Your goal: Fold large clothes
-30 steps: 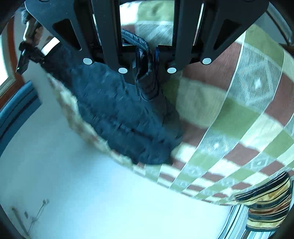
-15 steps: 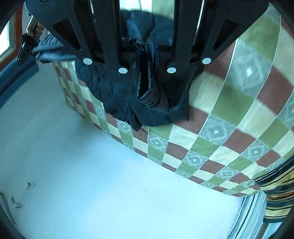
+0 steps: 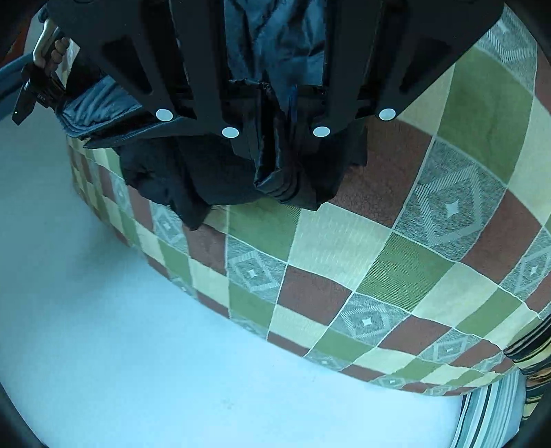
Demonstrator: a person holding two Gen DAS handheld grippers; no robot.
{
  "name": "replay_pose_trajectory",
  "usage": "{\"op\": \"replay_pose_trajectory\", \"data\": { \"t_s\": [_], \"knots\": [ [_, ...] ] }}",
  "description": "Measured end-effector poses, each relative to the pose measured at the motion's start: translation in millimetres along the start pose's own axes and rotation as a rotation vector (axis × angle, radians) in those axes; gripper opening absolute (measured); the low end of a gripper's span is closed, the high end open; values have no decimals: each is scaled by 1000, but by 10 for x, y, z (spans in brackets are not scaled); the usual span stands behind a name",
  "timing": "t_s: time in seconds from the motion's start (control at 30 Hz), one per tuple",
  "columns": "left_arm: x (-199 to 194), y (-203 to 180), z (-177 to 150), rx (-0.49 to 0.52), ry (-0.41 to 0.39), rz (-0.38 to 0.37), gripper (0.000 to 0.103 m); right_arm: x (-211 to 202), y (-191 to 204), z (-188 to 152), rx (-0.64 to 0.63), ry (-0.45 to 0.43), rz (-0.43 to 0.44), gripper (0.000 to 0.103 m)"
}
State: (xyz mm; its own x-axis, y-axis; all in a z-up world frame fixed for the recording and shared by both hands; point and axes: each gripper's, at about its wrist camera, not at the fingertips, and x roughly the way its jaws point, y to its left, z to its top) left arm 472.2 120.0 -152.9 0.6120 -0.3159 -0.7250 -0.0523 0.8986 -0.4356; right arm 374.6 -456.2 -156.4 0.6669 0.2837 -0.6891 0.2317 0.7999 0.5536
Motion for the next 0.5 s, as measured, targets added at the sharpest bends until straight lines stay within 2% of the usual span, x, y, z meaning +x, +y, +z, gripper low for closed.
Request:
{"op": "replay_pose_trajectory", "data": {
  "t_s": [0.2, 0.27, 0.33, 0.37, 0.4, 0.43, 0.5],
  "knots": [
    [367, -15, 43, 39, 24, 54, 12, 383, -85, 44, 15, 36, -44, 13],
    [368, -44, 52, 53, 18, 48, 17, 390, -97, 39, 27, 27, -30, 20],
    [291, -35, 76, 43, 10, 0, 31, 330, -91, 46, 33, 13, -3, 30],
    [246, -35, 86, 39, 8, -27, 45, 290, -84, 50, 31, 5, 10, 33],
    [203, -28, 98, 34, 3, -50, 58, 240, -77, 59, 29, -4, 24, 41],
    [136, -7, 109, 24, -5, -81, 61, 191, -71, 72, 28, -17, 41, 57],
    [66, 6, 115, 20, -16, -106, 65, 49, -50, 86, 17, -65, 45, 74]
  ]
}}
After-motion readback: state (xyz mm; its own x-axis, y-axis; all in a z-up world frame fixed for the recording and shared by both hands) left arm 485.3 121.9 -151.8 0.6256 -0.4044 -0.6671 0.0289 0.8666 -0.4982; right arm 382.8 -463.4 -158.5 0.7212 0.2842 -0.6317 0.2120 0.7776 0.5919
